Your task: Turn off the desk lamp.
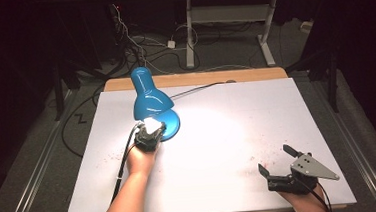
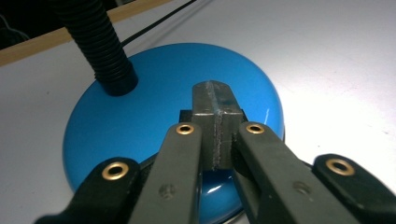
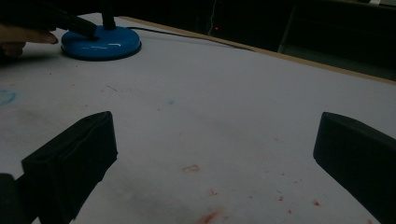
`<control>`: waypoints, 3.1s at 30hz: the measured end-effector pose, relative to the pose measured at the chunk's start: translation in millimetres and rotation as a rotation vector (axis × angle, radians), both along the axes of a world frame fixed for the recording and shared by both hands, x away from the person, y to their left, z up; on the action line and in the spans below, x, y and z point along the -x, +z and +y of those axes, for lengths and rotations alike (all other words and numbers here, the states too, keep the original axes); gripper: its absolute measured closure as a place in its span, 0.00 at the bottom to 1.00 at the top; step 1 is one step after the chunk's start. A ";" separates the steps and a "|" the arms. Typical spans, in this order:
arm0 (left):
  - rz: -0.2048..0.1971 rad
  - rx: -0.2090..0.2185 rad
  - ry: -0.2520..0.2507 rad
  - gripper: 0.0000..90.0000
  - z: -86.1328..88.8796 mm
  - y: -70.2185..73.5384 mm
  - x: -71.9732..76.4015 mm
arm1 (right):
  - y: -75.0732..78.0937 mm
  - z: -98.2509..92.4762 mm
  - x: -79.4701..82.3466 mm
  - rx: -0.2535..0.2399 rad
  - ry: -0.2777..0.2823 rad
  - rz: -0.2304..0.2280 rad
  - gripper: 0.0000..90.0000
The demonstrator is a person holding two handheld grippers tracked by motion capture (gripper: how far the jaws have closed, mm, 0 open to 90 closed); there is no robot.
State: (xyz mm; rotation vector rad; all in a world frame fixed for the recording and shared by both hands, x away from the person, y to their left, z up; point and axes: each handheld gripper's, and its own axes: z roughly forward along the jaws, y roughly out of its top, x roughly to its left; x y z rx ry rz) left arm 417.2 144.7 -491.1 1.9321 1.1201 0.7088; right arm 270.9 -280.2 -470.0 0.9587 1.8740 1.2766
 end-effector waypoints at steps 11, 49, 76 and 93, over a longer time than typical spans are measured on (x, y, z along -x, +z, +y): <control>-0.013 -0.030 -0.020 0.98 -1.9 1.5 4.3 | 0.7 0.4 -0.3 -0.001 0.004 -0.001 0.01; 0.061 0.207 -0.156 0.98 39.5 10.6 82.1 | 0.4 -2.7 0.9 -0.002 -0.026 -0.001 0.01; -0.014 0.173 -0.195 0.65 59.4 5.9 135.3 | -0.9 1.6 0.6 0.011 -0.019 -0.001 0.01; -0.029 0.199 -0.275 0.00 58.5 11.4 137.0 | -1.3 2.1 1.6 0.005 -0.017 0.005 0.01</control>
